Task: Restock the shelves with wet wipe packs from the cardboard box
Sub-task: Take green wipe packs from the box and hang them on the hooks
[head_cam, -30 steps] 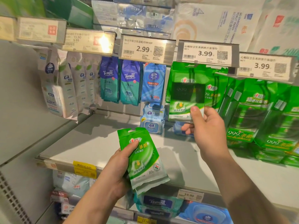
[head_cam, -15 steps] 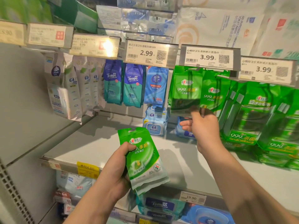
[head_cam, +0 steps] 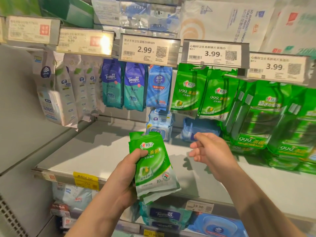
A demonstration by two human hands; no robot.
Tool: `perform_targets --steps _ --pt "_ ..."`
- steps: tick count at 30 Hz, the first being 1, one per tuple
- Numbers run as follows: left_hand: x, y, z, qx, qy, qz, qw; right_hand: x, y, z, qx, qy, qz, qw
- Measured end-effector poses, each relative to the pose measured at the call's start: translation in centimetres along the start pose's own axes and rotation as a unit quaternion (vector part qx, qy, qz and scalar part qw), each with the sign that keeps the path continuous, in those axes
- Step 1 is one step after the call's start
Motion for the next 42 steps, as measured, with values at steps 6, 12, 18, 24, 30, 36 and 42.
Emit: perform_targets --steps 6,12,18,24,30,36,42 --pt "0.8 0.8 1.3 0.033 0.03 0.014 0.999 1.1 -1.4 -5.2 -0.012 0.158 -0.169 0.973" --pt "1.9 1.8 1.9 0.044 0.041 0.036 0.998 1.0 -2.1 -6.1 -0.058 0.129 -0.285 0.948" --pt "2.7 2.3 1.9 0.039 0.052 0.039 0.997 0.1 -2.8 -6.2 0.002 0.116 -0.246 0.962" --pt "2.9 2.1 2.1 0.054 0.061 0.037 0.996 -0.7 -3.0 -6.2 -0.008 0.089 -0.198 0.976" --pt "2.9 1.7 2.0 0.092 0.055 0.051 0.993 -1.1 -3.4 -6.6 -0.057 0.077 -0.162 0.982" --pt "3.2 1.8 1.8 0.086 0.064 0.054 0.993 -2.0 -3.5 -6.8 -0.103 0.028 -0.151 0.983" --pt "3.2 2.6 2.3 0.052 0.054 0.049 0.996 -3.2 -3.0 -6.9 -0.155 -0.029 -0.113 0.981"
Point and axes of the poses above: each hand's wrist, its own z-axis towards the middle knuckle, its own x-axis out of the palm, y = z × x, the point moved 3 cm from there along z, towards the middle knuckle, and after that the axes turned 7 degrees about -z, right-handed, at the moved point
